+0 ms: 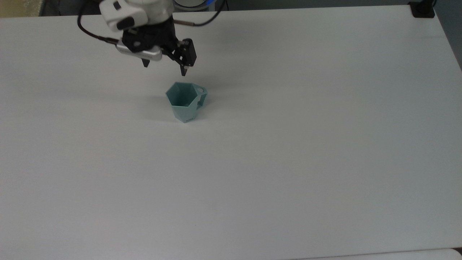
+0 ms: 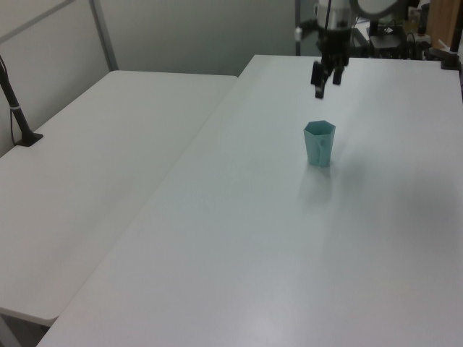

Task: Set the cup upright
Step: 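Open the gripper and raise it away from the cup rim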

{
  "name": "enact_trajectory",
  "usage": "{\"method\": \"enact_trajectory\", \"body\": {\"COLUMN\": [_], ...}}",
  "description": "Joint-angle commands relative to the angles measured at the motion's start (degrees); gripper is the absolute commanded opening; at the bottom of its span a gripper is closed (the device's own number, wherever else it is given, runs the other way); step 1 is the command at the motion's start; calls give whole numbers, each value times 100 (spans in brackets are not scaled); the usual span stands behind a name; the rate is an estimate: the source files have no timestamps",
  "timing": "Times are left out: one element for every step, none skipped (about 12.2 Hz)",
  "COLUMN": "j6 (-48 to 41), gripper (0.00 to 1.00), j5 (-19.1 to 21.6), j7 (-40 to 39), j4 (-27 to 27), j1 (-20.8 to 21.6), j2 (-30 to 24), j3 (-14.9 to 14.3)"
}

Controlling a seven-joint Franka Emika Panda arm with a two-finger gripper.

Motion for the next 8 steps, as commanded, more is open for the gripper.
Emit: {"method": "enact_trajectory", "body": {"j6": [-597,-903,-1132,-1335,-1467,-1503,-1512,-1512], "gripper": [100,100,100,100,100,100,100,100], "j5": [48,39,13,-74,-180,-216,-216,-216], "j7": [-993,-1597,-1986,-2190,-2244,-2219,-2218,-2175], "j4": [502,555,582,617,626,635,635,635], "j1": [-20,-47,-56,-65,-65,-65,-65,-82], "j2": [-100,-170,-206,-267,-294,-303,-311,-355], "j3": [-8,-17,-34,-26,-35,-35,-35,-35]}}
